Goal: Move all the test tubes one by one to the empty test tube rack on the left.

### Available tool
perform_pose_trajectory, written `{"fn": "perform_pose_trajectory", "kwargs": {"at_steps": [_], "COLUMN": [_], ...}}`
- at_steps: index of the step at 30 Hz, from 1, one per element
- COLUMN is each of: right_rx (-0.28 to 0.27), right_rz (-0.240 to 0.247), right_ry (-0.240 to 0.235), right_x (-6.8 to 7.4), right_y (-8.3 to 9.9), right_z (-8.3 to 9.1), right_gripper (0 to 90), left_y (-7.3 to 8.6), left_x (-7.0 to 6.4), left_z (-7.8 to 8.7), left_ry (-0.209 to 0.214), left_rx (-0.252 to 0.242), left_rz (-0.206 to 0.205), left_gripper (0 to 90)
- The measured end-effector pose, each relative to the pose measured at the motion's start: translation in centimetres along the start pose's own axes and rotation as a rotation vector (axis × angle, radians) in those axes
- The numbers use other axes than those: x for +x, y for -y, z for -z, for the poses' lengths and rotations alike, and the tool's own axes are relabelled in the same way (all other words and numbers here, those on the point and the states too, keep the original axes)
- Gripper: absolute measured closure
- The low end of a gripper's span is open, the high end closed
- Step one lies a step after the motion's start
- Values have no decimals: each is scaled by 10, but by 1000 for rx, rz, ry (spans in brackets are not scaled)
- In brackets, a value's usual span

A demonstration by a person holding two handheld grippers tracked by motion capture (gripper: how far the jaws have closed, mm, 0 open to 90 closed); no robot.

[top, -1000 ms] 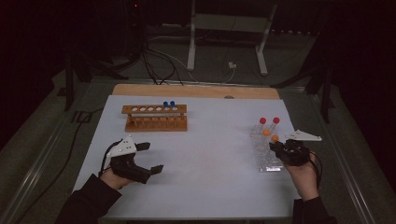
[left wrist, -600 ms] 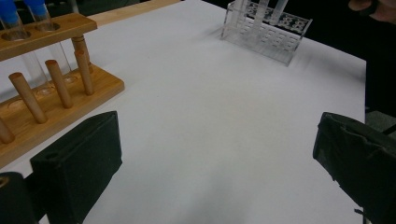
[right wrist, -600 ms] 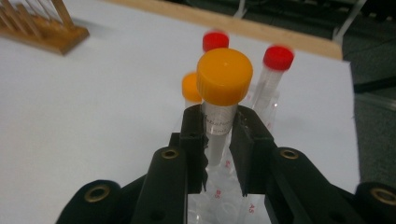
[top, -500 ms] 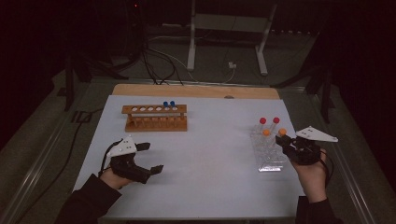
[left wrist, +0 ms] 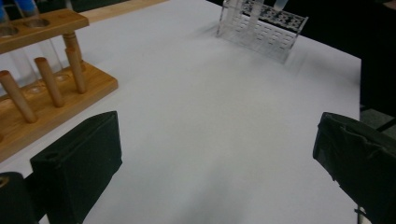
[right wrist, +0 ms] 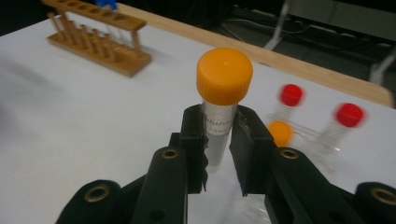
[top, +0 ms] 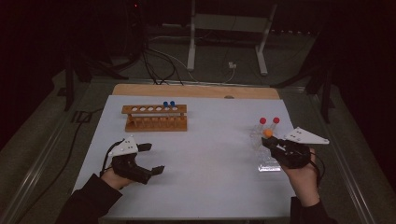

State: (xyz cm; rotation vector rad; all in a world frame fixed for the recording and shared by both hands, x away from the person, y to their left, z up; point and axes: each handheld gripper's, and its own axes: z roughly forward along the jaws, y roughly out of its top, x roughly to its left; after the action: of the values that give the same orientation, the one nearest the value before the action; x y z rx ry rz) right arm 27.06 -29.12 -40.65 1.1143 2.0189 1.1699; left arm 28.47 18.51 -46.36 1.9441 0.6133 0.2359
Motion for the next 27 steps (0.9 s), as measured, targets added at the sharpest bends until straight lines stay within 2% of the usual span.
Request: {"fn": "perform_pose_trajectory", "kwargs": {"at_steps": [14, 21, 27], "right_rx": [63, 94, 119], "right_rz": [68, 119, 148], "right_ry": [-142, -206, -255], "right_x": [45, 70, 89], "right_y": [3, 5, 6], "right_z": [-34, -50, -61], "right_gripper": [756, 756, 756], "left_y": [-3, -10, -25], "left_x": [-6, -13, -22], "left_z": [-10, -16, -24], "left_ry": [36, 80, 130], "left_rx": [21, 20, 15], "left_rz": [-15, -27, -54], "left_gripper": [22, 22, 24]}}
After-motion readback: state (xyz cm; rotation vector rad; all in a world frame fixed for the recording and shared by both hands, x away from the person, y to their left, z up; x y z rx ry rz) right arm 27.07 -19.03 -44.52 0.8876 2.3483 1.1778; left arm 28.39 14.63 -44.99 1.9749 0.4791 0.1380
